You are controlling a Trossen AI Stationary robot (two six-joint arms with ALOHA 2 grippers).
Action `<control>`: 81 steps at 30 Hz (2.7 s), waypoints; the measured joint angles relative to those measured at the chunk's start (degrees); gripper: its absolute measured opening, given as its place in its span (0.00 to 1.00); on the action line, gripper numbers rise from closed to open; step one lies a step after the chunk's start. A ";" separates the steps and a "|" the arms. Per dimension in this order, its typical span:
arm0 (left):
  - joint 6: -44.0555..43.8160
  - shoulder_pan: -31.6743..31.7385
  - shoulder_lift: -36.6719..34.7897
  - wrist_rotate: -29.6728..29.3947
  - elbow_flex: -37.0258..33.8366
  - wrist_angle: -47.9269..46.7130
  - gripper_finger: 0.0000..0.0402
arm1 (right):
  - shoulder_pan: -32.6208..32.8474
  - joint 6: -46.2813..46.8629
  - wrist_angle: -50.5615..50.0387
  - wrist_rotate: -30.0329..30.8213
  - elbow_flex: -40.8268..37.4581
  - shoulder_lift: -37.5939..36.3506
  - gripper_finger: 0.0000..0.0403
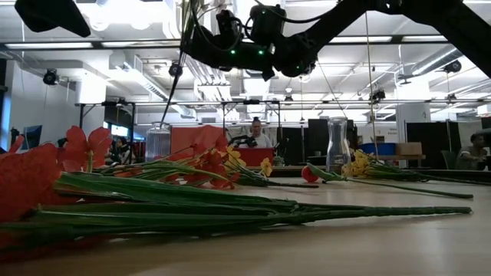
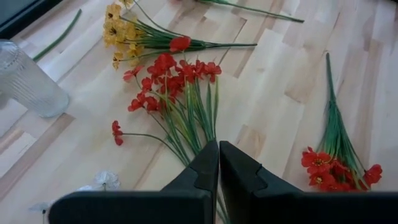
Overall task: Sort flowers into vase by color
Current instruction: Put the right white flowers into the left transparent flower vase, then put the white flowers into the left transparent flower vase
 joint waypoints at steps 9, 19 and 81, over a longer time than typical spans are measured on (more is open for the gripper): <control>0.00 0.00 0.00 -0.06 0.00 -0.24 0.00 | 0.00 0.22 -2.51 -0.02 -0.04 -0.07 0.11; 0.00 0.00 0.00 -0.09 0.00 -0.22 0.00 | 0.02 1.91 -6.34 -0.06 -0.07 -0.09 0.39; -39.62 -0.09 17.20 20.91 -0.67 -10.33 0.02 | 0.23 25.88 -108.55 8.94 -0.09 -34.01 0.87</control>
